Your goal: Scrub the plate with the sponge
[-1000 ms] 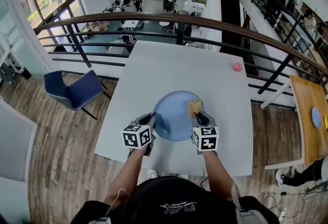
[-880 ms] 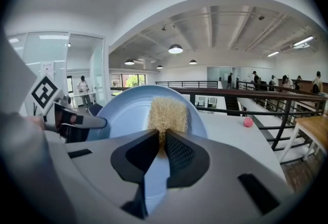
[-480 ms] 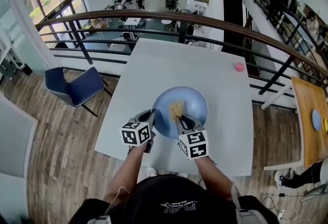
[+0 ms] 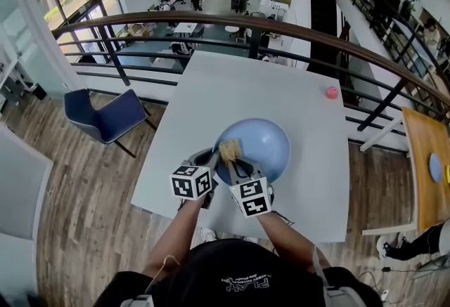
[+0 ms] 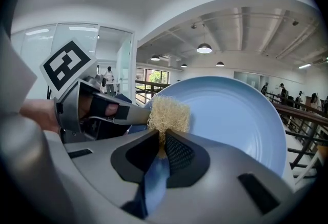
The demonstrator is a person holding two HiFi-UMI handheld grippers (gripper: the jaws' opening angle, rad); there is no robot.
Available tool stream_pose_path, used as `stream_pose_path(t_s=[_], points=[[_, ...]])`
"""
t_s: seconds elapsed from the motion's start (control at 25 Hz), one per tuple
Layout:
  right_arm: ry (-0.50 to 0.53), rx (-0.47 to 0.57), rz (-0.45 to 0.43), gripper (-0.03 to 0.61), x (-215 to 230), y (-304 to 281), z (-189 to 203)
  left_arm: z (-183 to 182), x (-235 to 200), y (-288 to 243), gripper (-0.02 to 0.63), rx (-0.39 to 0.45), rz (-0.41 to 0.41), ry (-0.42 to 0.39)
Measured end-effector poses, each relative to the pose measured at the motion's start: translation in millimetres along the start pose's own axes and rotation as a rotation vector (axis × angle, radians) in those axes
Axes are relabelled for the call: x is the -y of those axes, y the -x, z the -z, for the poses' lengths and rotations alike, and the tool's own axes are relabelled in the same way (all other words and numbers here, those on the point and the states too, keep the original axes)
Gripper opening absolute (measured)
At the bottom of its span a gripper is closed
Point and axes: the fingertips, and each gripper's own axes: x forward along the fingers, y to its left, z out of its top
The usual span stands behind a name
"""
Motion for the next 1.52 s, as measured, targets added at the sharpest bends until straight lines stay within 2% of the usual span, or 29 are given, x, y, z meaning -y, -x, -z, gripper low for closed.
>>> stream_pose_path(t_s=[0.44, 0.6, 1.52], points=[[-0.007, 0.005, 0.037, 0.044, 12.3, 3.3, -1.2, -0.7, 5.9, 0.4, 0.025, -0.001, 0.008, -0.016], [0.012, -0.009, 0.076, 0.044, 29.8, 3.8, 11.0, 1.3, 6.5, -1.6, 0.025, -0.005, 0.011, -0.016], [-0.08, -0.017, 0.25, 0.044, 111.8, 31.1, 24.7, 2.8, -2.8, 0.8, 0.026, -0.002, 0.009, 0.001]])
